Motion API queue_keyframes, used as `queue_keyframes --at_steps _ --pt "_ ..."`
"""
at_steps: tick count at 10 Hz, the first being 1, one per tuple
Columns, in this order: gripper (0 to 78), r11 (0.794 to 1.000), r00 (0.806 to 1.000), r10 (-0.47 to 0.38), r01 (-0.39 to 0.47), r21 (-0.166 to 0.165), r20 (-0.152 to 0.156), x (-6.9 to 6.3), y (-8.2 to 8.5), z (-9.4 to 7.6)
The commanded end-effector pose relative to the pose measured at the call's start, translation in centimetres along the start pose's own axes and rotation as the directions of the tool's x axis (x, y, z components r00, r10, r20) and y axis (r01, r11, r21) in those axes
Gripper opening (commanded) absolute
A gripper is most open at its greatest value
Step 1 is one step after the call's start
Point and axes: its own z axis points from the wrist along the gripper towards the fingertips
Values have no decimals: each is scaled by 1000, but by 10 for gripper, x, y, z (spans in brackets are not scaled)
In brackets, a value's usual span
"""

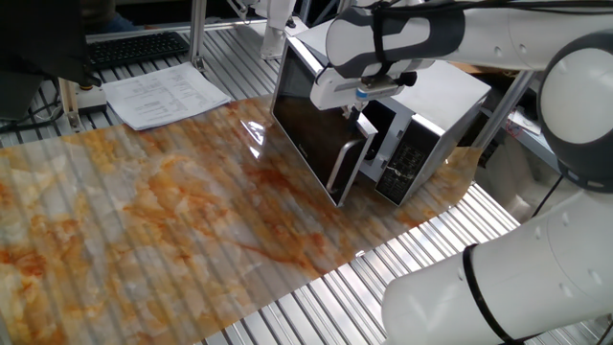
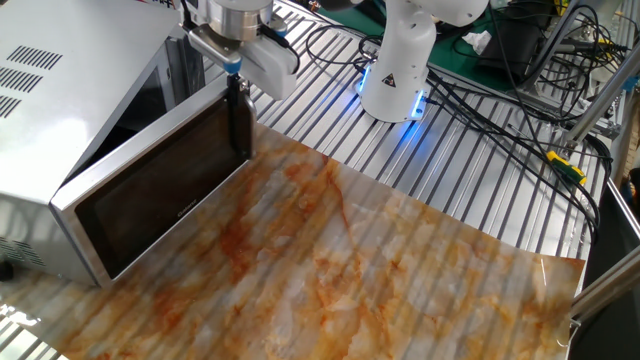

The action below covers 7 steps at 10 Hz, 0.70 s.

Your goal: Close the microwave door

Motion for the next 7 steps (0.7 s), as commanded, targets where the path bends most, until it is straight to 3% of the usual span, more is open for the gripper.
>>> queue_keyframes --at_steps 1,4,7 --pt "0 997 997 75 -75 0 -1 -1 0 -1" --pt "0 985 985 175 -175 -5 -3 -1 0 -1" --pt "0 979 980 201 -201 -26 -6 -1 0 -1"
